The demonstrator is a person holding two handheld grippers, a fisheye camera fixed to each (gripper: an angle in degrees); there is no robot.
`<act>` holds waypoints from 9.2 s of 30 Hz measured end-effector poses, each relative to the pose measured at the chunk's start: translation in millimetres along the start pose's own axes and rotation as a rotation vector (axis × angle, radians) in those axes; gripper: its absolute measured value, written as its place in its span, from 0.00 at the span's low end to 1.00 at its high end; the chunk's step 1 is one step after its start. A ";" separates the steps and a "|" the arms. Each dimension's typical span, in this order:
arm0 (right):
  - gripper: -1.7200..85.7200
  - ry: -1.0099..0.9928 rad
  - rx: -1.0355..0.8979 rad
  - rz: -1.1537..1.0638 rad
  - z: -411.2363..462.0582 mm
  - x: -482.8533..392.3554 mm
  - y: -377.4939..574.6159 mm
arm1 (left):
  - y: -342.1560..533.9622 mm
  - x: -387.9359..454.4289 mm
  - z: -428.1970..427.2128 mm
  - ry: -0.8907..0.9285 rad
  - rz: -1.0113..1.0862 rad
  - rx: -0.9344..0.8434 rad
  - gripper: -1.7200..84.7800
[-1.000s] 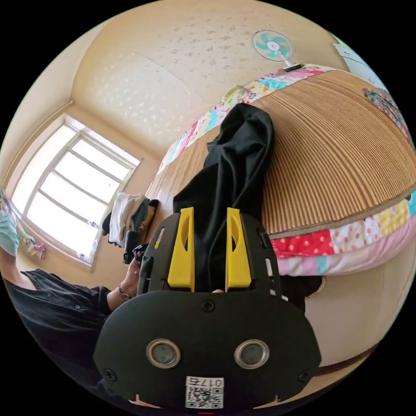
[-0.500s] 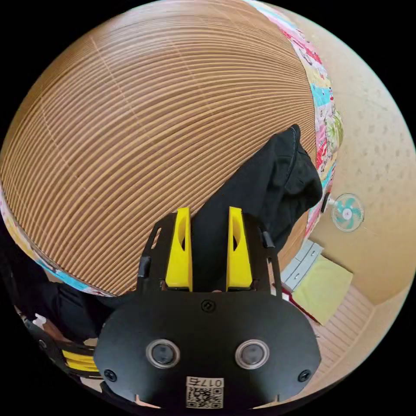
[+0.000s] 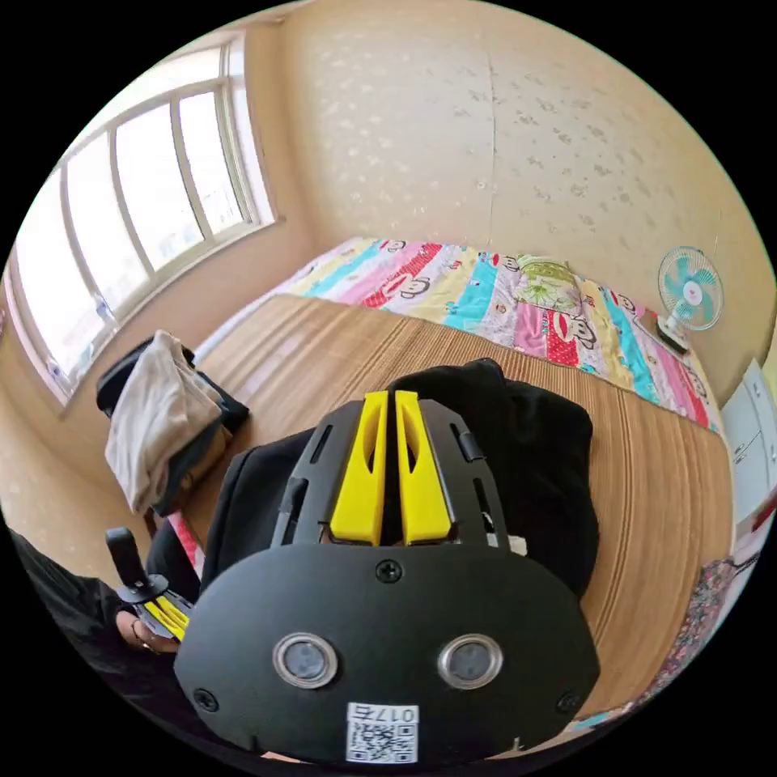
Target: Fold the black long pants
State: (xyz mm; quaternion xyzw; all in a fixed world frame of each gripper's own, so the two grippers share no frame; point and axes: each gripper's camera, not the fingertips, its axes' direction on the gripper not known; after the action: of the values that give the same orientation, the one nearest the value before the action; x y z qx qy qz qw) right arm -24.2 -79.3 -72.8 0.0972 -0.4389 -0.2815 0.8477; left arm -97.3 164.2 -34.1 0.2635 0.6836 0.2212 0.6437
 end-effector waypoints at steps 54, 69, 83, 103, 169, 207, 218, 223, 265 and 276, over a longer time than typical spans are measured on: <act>0.05 0.322 -0.144 0.120 -190.5 47.7 345.1 | 42.4 36.1 29.8 -0.740 0.015 -0.329 0.11; 0.05 0.304 -0.257 0.314 2.4 159.5 236.5 | -65.0 -98.1 237.6 -1.099 0.178 -0.436 0.03; 0.05 0.397 -0.198 0.295 67.7 193.4 129.5 | -138.8 -153.8 308.0 -1.336 0.242 -0.322 0.03; 0.06 0.176 -0.162 0.281 -124.1 92.0 222.1 | 43.1 -36.3 100.7 -0.919 0.043 -0.267 0.07; 0.06 -0.860 -0.396 -0.030 -268.8 61.9 379.9 | 76.8 0.3 131.8 -0.106 -0.093 -0.667 0.02; 0.04 0.056 -0.128 -0.191 188.6 -103.6 44.4 | 95.1 -4.7 -71.1 -0.346 -0.319 -0.591 0.06; 0.07 0.033 -0.158 0.034 9.3 -48.8 280.0 | 57.0 8.8 -72.1 -0.516 -0.186 -0.319 0.10; 0.10 -0.096 -0.123 0.221 -42.8 -23.4 373.1 | 70.4 13.8 -51.2 -0.594 -0.202 -0.206 0.12; 0.11 -0.480 -0.047 0.603 -50.5 102.0 391.4 | 97.8 67.2 -240.8 -0.605 -0.374 0.276 0.01; 0.12 -0.324 -0.007 0.812 9.6 139.2 306.4 | 84.0 45.2 -262.4 -0.562 -0.422 0.277 0.01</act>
State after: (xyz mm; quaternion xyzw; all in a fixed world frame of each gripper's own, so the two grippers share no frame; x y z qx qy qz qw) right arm 151.7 95.3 155.1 -0.1314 -0.5680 0.0616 0.8101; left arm -353.9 267.2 4.5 0.2520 0.5429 -0.0920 0.7958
